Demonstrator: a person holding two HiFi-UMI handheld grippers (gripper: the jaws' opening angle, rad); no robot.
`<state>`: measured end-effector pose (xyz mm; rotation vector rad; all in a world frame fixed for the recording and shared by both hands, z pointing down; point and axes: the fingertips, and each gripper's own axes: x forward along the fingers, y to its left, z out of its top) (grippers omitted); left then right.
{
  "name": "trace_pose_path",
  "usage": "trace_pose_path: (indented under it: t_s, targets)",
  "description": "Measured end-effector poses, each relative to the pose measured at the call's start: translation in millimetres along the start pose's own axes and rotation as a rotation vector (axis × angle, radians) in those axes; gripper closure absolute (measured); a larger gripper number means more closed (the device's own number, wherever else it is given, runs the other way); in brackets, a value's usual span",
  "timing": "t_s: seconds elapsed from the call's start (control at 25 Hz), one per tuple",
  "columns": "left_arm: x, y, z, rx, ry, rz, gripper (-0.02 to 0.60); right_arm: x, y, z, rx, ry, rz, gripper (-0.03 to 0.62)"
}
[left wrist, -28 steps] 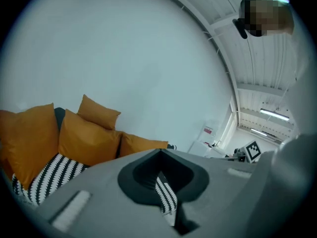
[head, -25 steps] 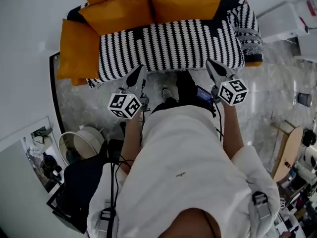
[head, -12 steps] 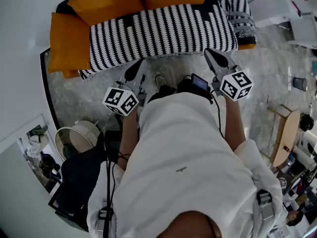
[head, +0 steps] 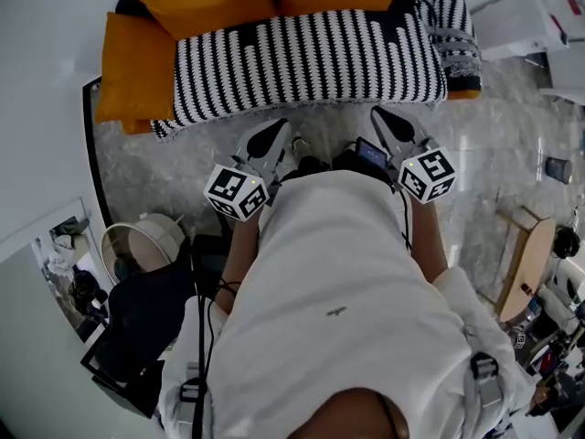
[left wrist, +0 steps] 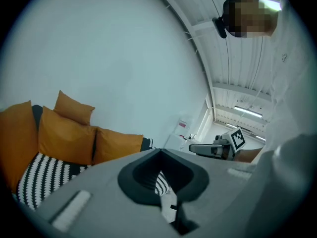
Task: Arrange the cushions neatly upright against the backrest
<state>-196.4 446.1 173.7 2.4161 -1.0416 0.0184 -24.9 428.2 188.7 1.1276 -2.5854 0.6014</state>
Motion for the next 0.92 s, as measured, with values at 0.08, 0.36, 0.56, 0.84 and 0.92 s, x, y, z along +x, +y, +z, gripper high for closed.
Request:
trace_pose_path:
  t_s: [0.08, 0.36, 0.56, 0.84, 0.92]
  targets:
    - [0, -2, -2, -0.003, 0.009, 0.003, 0.580, 3, 2, -2, -0.002, 0.005, 0.005, 0.571]
    - [2, -7, -4, 0.024, 0.031, -0.013, 0.580, 21, 21, 1, 0.003, -0.001, 0.060, 0.569]
    - [7, -11, -10, 0.037, 0.052, -0.022, 0.580, 24, 24, -2, -0.002, 0.016, 0.070, 0.569]
    - [11, -6, -11, 0.033, 0.061, -0.007, 0.579, 28, 26, -6, -0.031, 0.051, 0.079, 0.569]
    - [12, -4, -10, 0.027, 0.056, -0.001, 0.579, 30, 25, -4, -0.036, 0.050, 0.079, 0.570]
